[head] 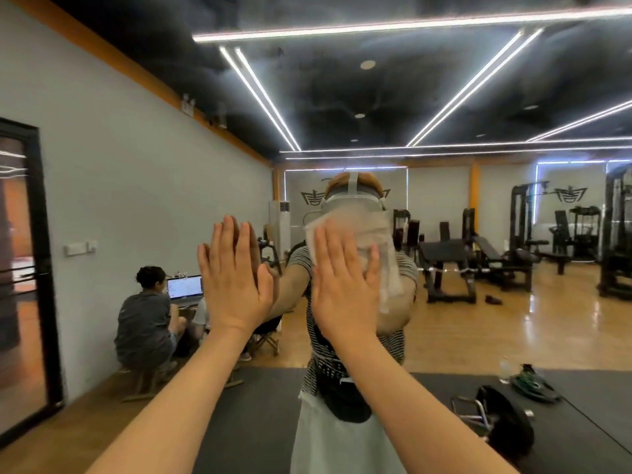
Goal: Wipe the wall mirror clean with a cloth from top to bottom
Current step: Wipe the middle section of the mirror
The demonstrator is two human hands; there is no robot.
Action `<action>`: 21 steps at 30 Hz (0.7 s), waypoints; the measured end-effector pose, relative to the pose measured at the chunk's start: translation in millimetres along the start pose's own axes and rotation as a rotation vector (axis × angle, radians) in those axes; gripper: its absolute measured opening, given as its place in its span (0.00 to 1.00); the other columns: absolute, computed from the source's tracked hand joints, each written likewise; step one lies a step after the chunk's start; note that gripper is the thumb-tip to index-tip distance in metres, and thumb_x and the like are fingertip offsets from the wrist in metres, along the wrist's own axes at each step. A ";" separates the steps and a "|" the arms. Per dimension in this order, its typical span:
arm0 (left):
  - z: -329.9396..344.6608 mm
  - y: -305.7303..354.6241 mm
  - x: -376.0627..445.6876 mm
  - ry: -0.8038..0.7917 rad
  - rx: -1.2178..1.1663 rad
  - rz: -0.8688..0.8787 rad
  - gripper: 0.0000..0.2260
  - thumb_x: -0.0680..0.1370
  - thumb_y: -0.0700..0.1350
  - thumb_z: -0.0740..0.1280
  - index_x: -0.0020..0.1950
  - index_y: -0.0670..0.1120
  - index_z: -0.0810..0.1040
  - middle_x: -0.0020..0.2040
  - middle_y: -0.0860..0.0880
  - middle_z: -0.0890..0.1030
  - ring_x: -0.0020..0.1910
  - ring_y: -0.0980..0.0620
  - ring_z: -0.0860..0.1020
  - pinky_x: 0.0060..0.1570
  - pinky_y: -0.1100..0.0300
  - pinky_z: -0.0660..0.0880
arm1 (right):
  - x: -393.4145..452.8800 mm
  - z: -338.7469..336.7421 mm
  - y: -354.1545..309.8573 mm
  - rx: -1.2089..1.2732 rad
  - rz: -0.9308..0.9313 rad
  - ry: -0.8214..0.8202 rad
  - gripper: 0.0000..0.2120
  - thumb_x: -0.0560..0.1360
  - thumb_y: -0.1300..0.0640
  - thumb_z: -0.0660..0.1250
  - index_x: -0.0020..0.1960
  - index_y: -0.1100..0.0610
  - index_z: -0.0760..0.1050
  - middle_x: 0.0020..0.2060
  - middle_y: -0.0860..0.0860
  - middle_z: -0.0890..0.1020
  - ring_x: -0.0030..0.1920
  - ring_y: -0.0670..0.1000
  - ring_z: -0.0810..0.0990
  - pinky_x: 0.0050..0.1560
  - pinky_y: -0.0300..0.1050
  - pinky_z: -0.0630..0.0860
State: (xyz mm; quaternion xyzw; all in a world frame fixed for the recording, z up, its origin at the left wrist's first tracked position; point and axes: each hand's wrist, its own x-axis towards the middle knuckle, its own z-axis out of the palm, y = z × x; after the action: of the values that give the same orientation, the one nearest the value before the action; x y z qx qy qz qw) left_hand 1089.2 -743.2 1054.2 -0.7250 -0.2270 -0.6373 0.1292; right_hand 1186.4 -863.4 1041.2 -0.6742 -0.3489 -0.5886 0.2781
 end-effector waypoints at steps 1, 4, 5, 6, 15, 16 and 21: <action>0.3 -0.3 -0.2 0.000 0.000 0.003 0.29 0.76 0.49 0.53 0.76 0.39 0.59 0.76 0.37 0.60 0.75 0.43 0.53 0.74 0.56 0.38 | -1.2 0.6 0.2 -0.008 -0.025 -0.002 0.29 0.79 0.52 0.49 0.78 0.55 0.47 0.77 0.49 0.48 0.78 0.50 0.39 0.75 0.56 0.40; 0.6 -0.3 -0.1 0.003 -0.010 0.002 0.29 0.76 0.49 0.53 0.76 0.39 0.58 0.76 0.37 0.59 0.76 0.43 0.52 0.74 0.56 0.38 | -0.5 -0.8 1.8 -0.021 -0.026 -0.009 0.29 0.79 0.52 0.49 0.78 0.55 0.46 0.78 0.49 0.49 0.78 0.50 0.38 0.75 0.57 0.40; 0.2 -0.1 0.1 0.004 -0.014 -0.001 0.29 0.76 0.49 0.53 0.76 0.39 0.59 0.76 0.37 0.60 0.76 0.43 0.52 0.74 0.56 0.38 | -0.2 -1.2 0.9 -0.025 -0.029 -0.012 0.30 0.79 0.52 0.49 0.78 0.55 0.46 0.77 0.49 0.51 0.78 0.50 0.39 0.75 0.57 0.41; -0.1 0.3 0.4 0.006 -0.018 -0.004 0.29 0.76 0.49 0.53 0.76 0.39 0.59 0.76 0.37 0.60 0.76 0.43 0.53 0.74 0.56 0.38 | 0.1 -1.4 0.3 -0.029 -0.034 -0.016 0.30 0.78 0.52 0.49 0.78 0.55 0.46 0.77 0.50 0.52 0.78 0.51 0.41 0.75 0.57 0.41; -0.3 -0.6 -1.4 0.010 -0.053 -0.011 0.29 0.76 0.48 0.53 0.76 0.40 0.59 0.77 0.37 0.59 0.76 0.43 0.52 0.75 0.57 0.39 | -1.8 0.2 0.9 -0.029 -0.046 -0.007 0.30 0.78 0.52 0.51 0.78 0.56 0.49 0.77 0.52 0.53 0.78 0.51 0.40 0.75 0.58 0.44; -0.6 -0.2 -1.1 0.014 -0.060 -0.011 0.29 0.76 0.48 0.53 0.76 0.40 0.59 0.77 0.37 0.59 0.76 0.43 0.53 0.75 0.56 0.39 | -1.6 0.4 1.0 -0.030 -0.048 -0.005 0.30 0.78 0.51 0.51 0.78 0.56 0.49 0.77 0.52 0.53 0.78 0.51 0.40 0.75 0.58 0.44; -0.3 1.1 -1.8 0.023 -0.052 -0.012 0.29 0.76 0.48 0.53 0.76 0.40 0.58 0.76 0.37 0.59 0.76 0.44 0.52 0.75 0.56 0.39 | -1.0 -0.7 1.6 -0.003 -0.053 -0.003 0.29 0.79 0.50 0.48 0.78 0.56 0.48 0.77 0.51 0.53 0.78 0.51 0.41 0.75 0.58 0.42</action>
State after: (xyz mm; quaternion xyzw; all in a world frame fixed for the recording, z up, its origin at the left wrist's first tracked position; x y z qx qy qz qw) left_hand 1089.3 -744.6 1052.6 -0.7195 -0.2131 -0.6519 0.1088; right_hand 1187.2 -865.1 1040.4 -0.6659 -0.3660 -0.5955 0.2608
